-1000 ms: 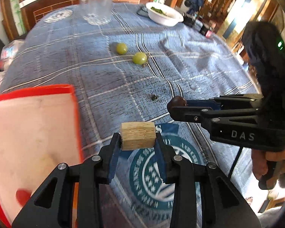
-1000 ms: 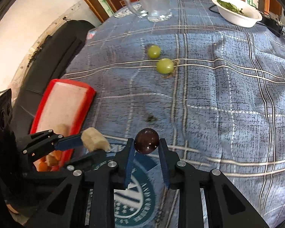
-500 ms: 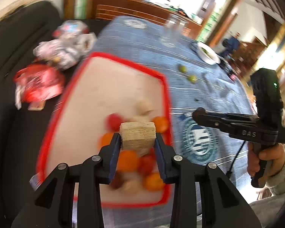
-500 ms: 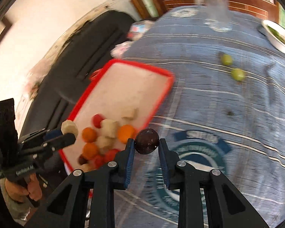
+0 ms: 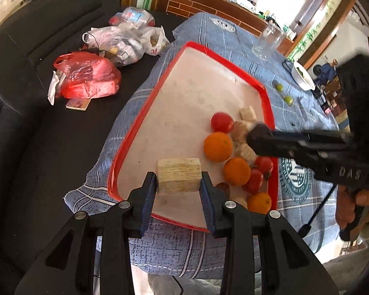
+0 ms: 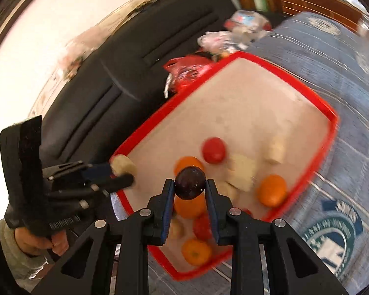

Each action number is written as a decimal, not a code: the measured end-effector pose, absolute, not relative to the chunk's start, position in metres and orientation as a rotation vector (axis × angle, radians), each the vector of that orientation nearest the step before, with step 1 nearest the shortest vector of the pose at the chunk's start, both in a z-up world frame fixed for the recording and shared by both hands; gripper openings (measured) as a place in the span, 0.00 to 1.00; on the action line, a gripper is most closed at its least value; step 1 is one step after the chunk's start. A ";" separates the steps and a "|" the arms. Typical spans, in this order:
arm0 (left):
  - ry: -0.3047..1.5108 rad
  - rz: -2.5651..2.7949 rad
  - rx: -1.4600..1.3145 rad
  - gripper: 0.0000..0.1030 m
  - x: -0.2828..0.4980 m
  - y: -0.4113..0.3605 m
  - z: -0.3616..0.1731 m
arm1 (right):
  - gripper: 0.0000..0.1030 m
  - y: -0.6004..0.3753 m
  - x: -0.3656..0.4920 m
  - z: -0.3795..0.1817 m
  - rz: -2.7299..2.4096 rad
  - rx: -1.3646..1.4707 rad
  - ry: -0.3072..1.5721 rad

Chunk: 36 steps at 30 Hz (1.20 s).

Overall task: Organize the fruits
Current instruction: 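Lower the bread block and plum into the tray and open both tools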

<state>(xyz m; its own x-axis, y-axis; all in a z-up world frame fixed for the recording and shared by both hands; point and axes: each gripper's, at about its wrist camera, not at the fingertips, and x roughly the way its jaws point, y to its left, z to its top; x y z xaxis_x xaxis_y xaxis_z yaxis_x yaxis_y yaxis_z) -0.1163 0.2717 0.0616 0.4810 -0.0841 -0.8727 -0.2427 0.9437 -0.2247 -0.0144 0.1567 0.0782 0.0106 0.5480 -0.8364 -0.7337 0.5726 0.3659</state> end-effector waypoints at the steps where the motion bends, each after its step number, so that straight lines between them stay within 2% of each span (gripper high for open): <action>1: 1.074 0.095 -0.329 0.32 -0.116 0.271 0.060 | 0.25 0.165 -0.013 0.077 1.010 -0.209 1.193; 11: 1.113 0.024 -0.277 0.32 -0.107 0.259 0.046 | 0.25 0.226 0.001 0.053 1.007 -0.336 1.230; 26: 1.128 0.012 -0.290 0.33 -0.105 0.258 0.042 | 0.29 0.234 -0.005 0.042 1.010 -0.390 1.231; 30: 1.132 0.027 -0.284 0.33 -0.105 0.256 0.042 | 0.34 0.224 -0.007 0.056 1.015 -0.351 1.203; 33: 1.123 0.040 -0.274 0.40 -0.107 0.252 0.045 | 0.37 0.212 -0.009 0.069 1.015 -0.330 1.160; 35: 1.107 0.051 -0.268 0.41 -0.109 0.248 0.049 | 0.49 0.198 -0.012 0.080 1.002 -0.315 1.124; 36: 1.103 0.056 -0.268 0.41 -0.109 0.247 0.051 | 0.50 0.192 -0.014 0.083 0.997 -0.305 1.114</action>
<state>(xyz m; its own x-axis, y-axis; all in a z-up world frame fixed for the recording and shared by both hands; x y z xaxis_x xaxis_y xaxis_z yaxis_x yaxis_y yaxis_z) -0.1089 0.2471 0.0506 0.4526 -0.0876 -0.8874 -0.1772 0.9665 -0.1858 -0.0140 0.1915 0.0833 0.0836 0.5130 -0.8543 -0.7922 0.5543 0.2554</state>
